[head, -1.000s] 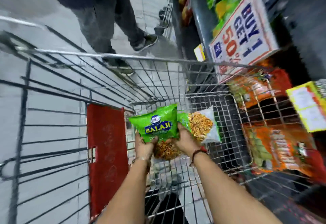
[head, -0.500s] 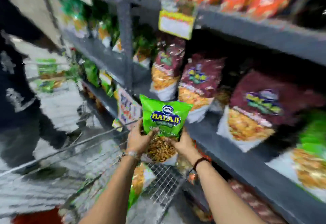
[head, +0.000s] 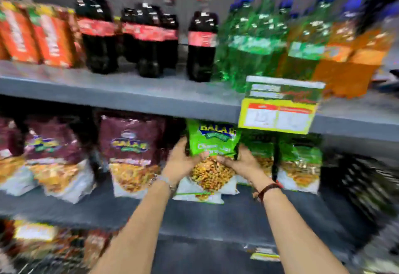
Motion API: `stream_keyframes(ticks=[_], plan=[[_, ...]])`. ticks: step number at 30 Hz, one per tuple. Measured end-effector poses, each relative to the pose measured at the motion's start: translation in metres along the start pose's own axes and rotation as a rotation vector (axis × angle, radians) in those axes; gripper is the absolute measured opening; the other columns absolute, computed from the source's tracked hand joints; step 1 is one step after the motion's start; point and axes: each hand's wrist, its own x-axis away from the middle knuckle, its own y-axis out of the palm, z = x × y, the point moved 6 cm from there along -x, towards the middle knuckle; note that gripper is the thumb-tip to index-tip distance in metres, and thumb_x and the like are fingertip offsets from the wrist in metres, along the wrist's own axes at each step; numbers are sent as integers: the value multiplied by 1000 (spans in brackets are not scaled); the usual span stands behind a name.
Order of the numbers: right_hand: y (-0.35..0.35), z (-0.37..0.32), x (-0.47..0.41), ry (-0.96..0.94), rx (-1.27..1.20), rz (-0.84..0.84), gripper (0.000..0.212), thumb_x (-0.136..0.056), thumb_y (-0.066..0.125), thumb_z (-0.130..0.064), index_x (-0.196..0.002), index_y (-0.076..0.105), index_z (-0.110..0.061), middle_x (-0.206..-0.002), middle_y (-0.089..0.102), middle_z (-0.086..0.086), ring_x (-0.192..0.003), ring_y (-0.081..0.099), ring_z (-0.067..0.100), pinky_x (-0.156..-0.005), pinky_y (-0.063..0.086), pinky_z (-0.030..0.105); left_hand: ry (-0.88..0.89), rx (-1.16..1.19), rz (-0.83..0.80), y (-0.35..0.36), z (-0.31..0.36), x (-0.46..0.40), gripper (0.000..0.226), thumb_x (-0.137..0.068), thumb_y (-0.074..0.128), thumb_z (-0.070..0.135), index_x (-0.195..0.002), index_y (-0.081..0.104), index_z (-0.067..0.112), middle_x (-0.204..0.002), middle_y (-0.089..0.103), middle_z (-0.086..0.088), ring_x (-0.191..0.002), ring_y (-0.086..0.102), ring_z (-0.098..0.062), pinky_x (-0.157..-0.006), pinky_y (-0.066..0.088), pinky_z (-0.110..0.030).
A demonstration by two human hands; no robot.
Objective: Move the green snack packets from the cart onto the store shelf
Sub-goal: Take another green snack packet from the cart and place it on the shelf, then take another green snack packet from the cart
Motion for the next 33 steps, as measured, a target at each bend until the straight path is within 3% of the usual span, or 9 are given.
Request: stream_keyframes(ticks=[3, 7, 10, 17, 21, 24, 30, 32, 33], plan=[[-56, 45, 8, 68, -61, 121, 56, -74, 72, -9, -122, 43, -3, -119, 57, 7, -111, 52, 19, -96, 42, 29, -18, 50, -178, 77, 3, -16, 56, -69, 73, 5, -117, 47, 9, -108, 58, -4, -100, 56, -13, -75, 44, -8], [-84, 88, 15, 97, -140, 150, 52, -73, 69, 2, -119, 45, -3, -114, 57, 10, -106, 51, 17, -77, 45, 4, -36, 38, -258, 139, -13, -28, 75, -62, 75, 19, -127, 40, 9, -116, 52, 0, -113, 50, -17, -88, 37, -22], [-81, 123, 10, 127, -98, 151, 55, -72, 71, 0, -122, 46, 0, -120, 60, 19, -109, 55, 24, -94, 46, 32, -76, 1, -246, 165, -33, -28, 67, -68, 72, 8, -126, 40, 6, -121, 58, -12, -112, 53, -21, -73, 34, -15], [-53, 164, 2, 252, -21, 239, 56, -75, 65, 3, -126, 43, -2, -125, 58, 18, -117, 53, 31, -95, 41, 33, -65, -204, -158, 177, -58, -22, 84, -76, 62, -2, -142, 12, 18, -145, 38, -12, -129, 40, -28, -103, 35, -32], [-49, 145, 18, 206, 23, 523, 73, -71, 65, 4, -135, 30, -5, -140, 39, 21, -131, 36, 34, -108, 33, 38, -12, -240, -110, 154, -54, -10, 81, -76, 60, -2, -140, 18, 22, -134, 50, -18, -117, 53, -32, -95, 48, -43], [-25, 106, 37, 129, 171, 722, 66, -72, 61, -2, -133, 33, -2, -138, 36, 27, -129, 34, 41, -108, 28, 44, 87, -292, -62, 103, -49, 9, 65, -78, 54, -3, -136, 32, 14, -128, 53, -22, -117, 50, -34, -101, 41, -38], [121, -5, 35, -259, 88, 337, 50, -84, 38, -26, -129, 41, -5, -132, 47, 23, -122, 39, 34, -104, 24, 33, 61, -496, 117, -70, -80, 81, 46, -76, 53, -2, -122, 49, -1, -119, 55, -31, -110, 53, -43, -95, 32, -28], [190, -37, 45, -339, 69, 131, 46, -86, 38, -25, -127, 43, -4, -131, 50, 22, -122, 43, 35, -106, 27, 36, -51, -554, 259, -145, -108, 126, 47, -78, 54, 1, -124, 47, 2, -124, 53, -27, -113, 51, -41, -99, 38, -38], [298, -78, 68, -405, 47, -88, 45, -87, 38, -25, -126, 43, -3, -131, 50, 22, -122, 44, 36, -106, 31, 40, -238, -580, 436, -238, -156, 194, 49, -77, 54, 4, -125, 47, 5, -126, 53, -25, -114, 51, -39, -99, 42, -42]])
